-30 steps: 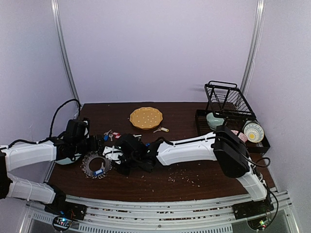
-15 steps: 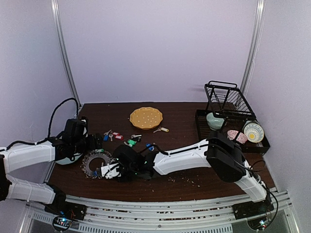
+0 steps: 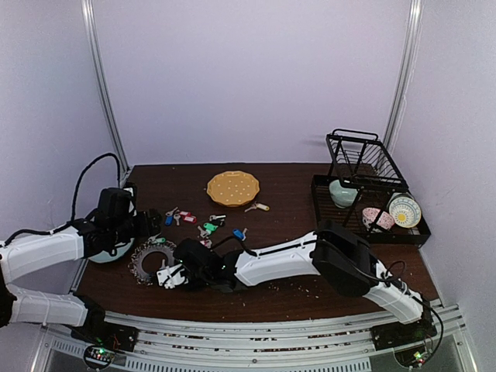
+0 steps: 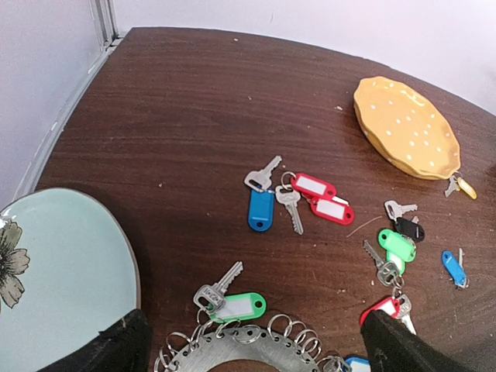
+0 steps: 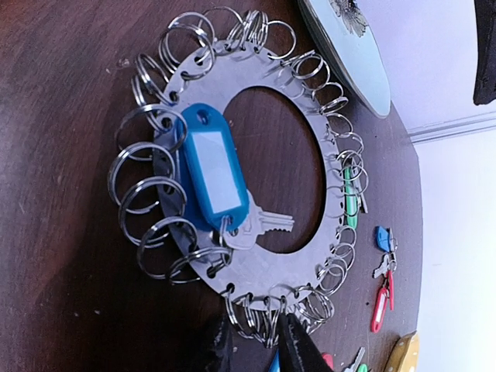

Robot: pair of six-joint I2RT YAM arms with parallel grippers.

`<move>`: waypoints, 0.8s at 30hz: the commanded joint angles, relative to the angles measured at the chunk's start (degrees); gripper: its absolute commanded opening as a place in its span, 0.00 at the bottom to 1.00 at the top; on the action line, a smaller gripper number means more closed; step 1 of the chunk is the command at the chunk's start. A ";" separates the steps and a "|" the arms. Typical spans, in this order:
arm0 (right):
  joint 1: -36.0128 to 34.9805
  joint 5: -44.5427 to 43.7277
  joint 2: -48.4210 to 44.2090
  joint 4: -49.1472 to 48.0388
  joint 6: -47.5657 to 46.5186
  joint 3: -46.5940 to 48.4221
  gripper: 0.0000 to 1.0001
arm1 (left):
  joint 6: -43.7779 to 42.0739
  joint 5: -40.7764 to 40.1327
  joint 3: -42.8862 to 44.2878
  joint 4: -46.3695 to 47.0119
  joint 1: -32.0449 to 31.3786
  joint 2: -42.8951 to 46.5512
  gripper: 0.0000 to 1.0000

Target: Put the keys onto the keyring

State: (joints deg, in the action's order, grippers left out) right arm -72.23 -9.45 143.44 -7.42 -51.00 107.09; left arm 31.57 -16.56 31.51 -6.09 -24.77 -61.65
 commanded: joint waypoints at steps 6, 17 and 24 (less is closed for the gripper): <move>0.41 -0.75 2.81 5.14 -3.02 2.81 0.15 | -0.74 -0.87 0.28 1.70 0.51 0.76 0.98; 0.42 -1.61 -3.59 7.20 9.21 1.50 0.00 | -1.65 -0.01 1.55 0.67 0.76 1.14 0.98; 0.83 10.62 -23.35 4.96 25.04 -15.67 0.00 | -6.34 12.19 2.08 2.35 0.68 5.39 0.96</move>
State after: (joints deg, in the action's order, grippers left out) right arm -71.96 -7.27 133.95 -1.13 -37.78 98.89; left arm 29.21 -13.15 31.62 -6.46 -24.45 -59.61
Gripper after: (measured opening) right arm 0.022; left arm 0.976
